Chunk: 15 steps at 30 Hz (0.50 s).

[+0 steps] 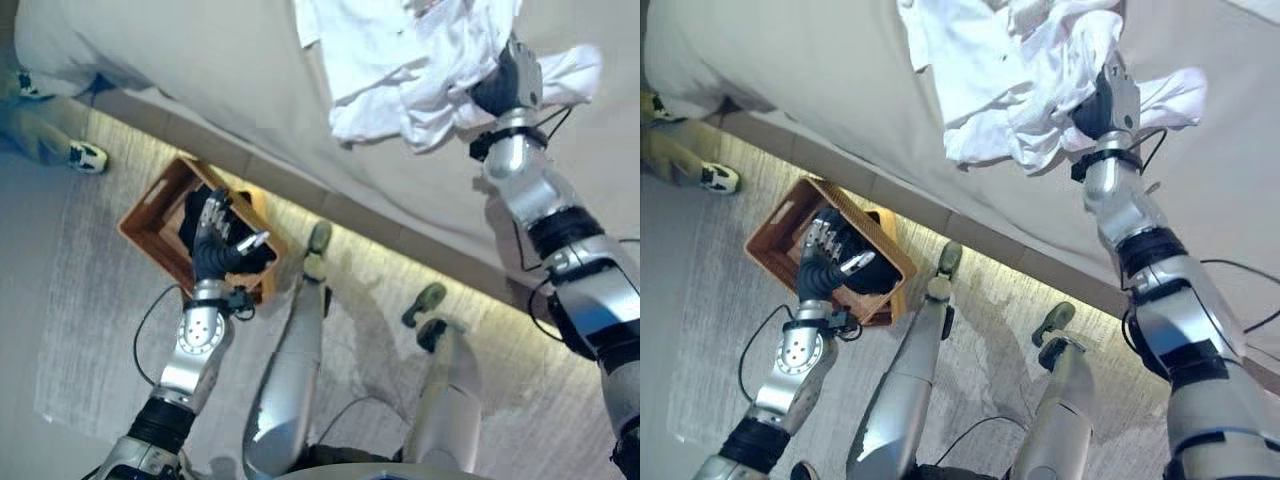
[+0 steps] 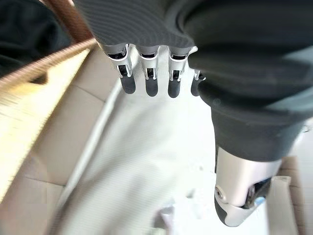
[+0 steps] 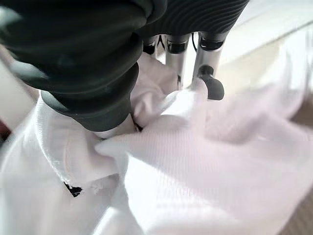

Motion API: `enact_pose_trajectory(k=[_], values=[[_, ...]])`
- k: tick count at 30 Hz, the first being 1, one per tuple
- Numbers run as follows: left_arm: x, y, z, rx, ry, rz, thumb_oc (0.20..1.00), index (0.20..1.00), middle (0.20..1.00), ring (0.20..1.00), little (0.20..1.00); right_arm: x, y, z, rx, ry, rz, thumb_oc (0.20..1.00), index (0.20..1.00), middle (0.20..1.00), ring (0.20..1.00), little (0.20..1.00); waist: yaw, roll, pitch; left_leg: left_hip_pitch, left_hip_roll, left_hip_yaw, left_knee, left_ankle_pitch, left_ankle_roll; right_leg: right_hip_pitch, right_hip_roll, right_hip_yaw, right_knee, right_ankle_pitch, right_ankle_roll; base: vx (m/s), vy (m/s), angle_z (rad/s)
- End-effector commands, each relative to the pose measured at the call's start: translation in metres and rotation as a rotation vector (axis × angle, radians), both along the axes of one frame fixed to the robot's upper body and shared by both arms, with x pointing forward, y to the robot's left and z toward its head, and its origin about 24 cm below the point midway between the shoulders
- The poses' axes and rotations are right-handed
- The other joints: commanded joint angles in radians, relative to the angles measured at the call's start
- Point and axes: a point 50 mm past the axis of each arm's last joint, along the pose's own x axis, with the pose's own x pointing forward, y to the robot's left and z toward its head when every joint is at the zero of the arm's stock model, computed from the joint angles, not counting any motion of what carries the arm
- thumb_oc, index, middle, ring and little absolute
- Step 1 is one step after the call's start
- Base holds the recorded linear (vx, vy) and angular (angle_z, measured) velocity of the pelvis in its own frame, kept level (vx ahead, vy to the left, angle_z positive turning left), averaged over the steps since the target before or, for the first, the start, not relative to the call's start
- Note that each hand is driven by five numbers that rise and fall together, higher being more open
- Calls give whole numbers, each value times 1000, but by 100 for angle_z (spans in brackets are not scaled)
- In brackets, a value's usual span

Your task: Pick up clothes into the bucket

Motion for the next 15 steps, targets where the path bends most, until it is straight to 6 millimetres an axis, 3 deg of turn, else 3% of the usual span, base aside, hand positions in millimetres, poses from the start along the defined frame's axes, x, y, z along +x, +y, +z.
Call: enact_pose_trajectory(k=[1, 2, 8, 11, 15], values=[[0, 3, 6, -16, -45, 28, 1000, 1000, 1000, 1000, 1000, -14, -12, 20, 124, -145, 53, 200, 200, 200, 200, 200, -2, -30, -10, 39, 29, 61, -29, -12, -4, 119, 13, 19, -84, 63, 42, -47, -3, -24], [2, 4, 2, -18, -29, 34, 1000, 1000, 1000, 1000, 1000, -23, -16, 6, 225, -157, 104, 200, 200, 200, 200, 200, -17, -44, -10, 104, 43, 68, -51, -13, -5, 187, 18, 16, -125, 76, 48, 14, -26, -22], [5, 9, -8, 80, 25, 27, 1000, 1000, 1000, 1000, 1000, -45, -27, -19, 362, -157, 226, 200, 200, 200, 200, 200, -42, -70, -10, 285, 72, 82, -112, -13, -10, 373, 36, 14, -228, 103, 57, 48, -46, -18], [9, 14, -11, 199, 54, 29, 1000, 1000, 1000, 1000, 1000, -54, -26, -15, 383, -161, 334, 200, 200, 200, 200, 200, -60, -85, -16, 383, 88, 92, -165, -4, -9, 454, 56, 32, -292, 122, 59, 66, -35, -25], [12, 21, -10, 266, 61, 27, 1000, 1000, 1000, 1000, 1000, -70, -16, -15, 435, -110, 568, 200, 200, 200, 200, 200, -101, -106, -99, 493, 118, 111, -242, 7, -20, 541, 89, 45, -400, 151, 61, 81, -42, -23]])
